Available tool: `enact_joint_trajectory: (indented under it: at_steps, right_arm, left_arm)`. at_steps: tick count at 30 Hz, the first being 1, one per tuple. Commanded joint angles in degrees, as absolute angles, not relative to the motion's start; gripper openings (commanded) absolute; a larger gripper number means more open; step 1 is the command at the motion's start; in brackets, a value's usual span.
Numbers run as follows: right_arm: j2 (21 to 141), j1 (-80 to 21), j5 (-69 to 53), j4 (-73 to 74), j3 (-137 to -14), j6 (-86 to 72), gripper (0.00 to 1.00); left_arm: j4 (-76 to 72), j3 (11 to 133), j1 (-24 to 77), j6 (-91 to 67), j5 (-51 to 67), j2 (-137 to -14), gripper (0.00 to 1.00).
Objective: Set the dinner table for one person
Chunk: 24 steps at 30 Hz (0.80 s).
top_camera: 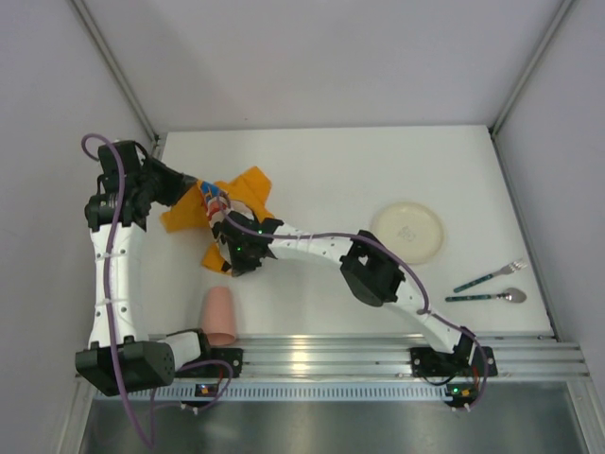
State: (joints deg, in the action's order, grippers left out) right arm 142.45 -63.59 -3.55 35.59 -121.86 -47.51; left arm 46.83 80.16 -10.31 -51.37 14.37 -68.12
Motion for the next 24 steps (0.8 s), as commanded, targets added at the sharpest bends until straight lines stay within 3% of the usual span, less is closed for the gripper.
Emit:
enact_joint_trajectory:
  at_steps: [1, 5, 13, 24]
  right_arm:
    - [148.6, -64.8, 5.6, 47.0, -123.0, -44.5, 0.12]
    - [149.6, -64.8, 6.6, 47.6, -122.9, -45.2, 0.0]
    - [145.3, -63.5, 9.6, 47.6, -116.1, -44.7, 0.0]
    - [120.8, -55.6, 12.5, 36.3, -79.4, -44.6, 0.0]
  left_arm:
    - [46.7, 82.6, -10.4, -52.5, 16.1, -67.2, 0.0]
    - [47.5, 82.6, -10.4, -51.9, 15.9, -66.9, 0.0]
    - [48.0, 83.5, -10.3, -51.3, 15.8, -67.1, 0.0]
    - [46.3, 87.9, -10.4, -51.7, 13.9, -69.9, 0.0]
